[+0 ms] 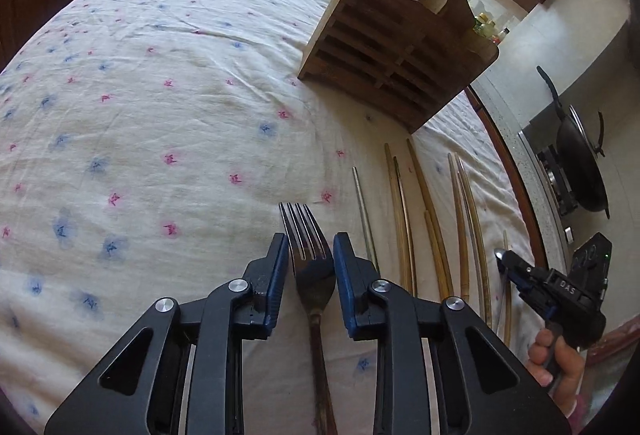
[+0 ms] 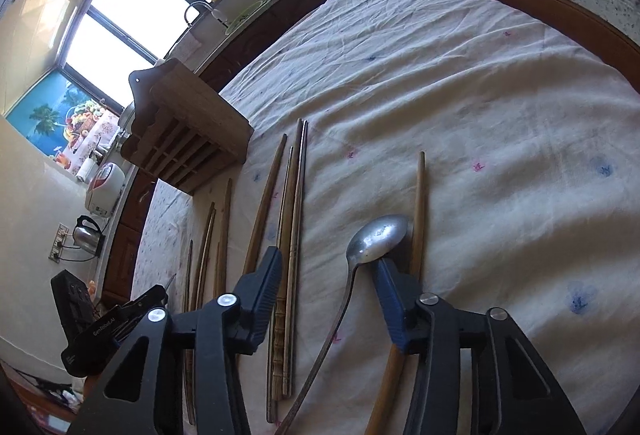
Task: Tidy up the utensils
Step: 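Grasp the metal fork with the left tool while the right tool grasps the metal spoon, then lift the fork with the left tool while the right tool carries the spoon over the wooden holder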
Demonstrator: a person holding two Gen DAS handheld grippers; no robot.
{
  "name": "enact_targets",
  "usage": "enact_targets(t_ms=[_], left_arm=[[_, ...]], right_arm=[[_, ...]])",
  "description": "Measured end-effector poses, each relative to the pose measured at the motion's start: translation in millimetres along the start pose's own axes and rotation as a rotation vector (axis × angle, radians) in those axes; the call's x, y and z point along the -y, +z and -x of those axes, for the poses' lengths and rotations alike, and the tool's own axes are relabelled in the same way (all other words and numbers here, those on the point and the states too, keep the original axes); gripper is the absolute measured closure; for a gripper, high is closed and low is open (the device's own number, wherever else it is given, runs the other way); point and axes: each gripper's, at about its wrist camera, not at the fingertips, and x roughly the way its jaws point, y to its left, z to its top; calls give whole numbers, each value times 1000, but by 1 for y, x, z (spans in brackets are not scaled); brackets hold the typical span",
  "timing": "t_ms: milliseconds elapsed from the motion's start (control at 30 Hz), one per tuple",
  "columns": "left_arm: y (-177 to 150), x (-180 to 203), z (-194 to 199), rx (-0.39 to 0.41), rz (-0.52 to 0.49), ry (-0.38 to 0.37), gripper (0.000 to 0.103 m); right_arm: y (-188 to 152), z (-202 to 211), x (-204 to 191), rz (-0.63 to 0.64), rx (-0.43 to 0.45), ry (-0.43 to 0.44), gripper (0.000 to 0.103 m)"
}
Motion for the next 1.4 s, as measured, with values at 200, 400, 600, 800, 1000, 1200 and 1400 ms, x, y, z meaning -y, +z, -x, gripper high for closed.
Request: enact_targets(t_ms=[200, 400, 600, 800, 1000, 1200, 1400], left_arm=[[-4, -2, 11, 18, 4, -13, 83], [-7, 5, 38, 66, -11, -42, 85], [-8, 13, 70, 124, -17, -69, 100], [-3, 17, 103, 202, -17, -93, 101], [10, 21, 127, 284, -17, -116, 101], [23, 26, 133, 316, -18, -134, 101], [43, 37, 134, 337, -26, -173, 101]], right_arm=[[1, 0, 2, -15, 6, 12, 100], [1, 20, -19, 42, 52, 47, 100], [2, 37, -44, 68, 86, 102, 100], [8, 59, -74, 123, 142, 151, 100], [18, 74, -104, 225, 230, 137, 100], [24, 69, -117, 259, 257, 144, 100], [38, 65, -131, 277, 304, 153, 100]])
